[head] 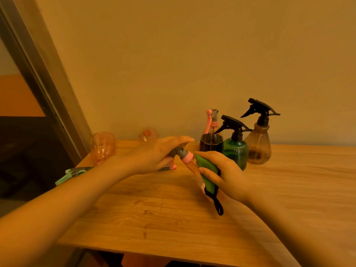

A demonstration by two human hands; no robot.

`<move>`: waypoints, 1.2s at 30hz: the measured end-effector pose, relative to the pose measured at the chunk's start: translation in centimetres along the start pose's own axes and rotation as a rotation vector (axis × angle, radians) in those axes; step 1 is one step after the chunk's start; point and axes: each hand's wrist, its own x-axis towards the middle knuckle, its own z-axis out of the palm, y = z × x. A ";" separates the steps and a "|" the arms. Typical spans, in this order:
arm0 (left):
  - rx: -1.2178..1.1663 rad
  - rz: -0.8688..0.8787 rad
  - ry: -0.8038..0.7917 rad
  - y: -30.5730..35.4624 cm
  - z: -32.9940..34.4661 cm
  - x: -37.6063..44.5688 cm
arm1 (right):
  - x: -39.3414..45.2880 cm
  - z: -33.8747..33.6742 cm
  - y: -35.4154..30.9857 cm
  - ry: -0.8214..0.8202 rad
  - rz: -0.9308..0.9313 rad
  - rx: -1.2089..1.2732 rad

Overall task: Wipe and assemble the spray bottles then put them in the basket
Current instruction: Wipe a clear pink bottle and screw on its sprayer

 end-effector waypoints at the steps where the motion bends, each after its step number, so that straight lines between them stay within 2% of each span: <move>1: -0.003 -0.001 0.007 0.0 -0.1 -0.1 | -0.3 0.0 0.2 -0.005 0.008 0.004; 10: 0.057 -0.071 0.003 -0.5 -0.2 -0.3 | -3.2 -0.4 2.0 0.026 0.090 0.115; 18: 0.060 0.002 0.074 0.1 -0.2 -0.1 | -4.4 -0.7 2.4 0.035 0.123 0.093; 30: 0.207 0.210 0.153 1.6 -1.1 0.5 | -0.4 0.0 -1.4 0.005 0.001 0.025; 33: 0.226 0.133 0.152 1.0 -0.8 0.1 | -0.9 0.1 -1.0 -0.012 0.015 0.013; 36: 0.300 -0.065 0.176 0.3 -0.7 0.1 | -1.5 0.1 -0.5 0.011 0.037 0.038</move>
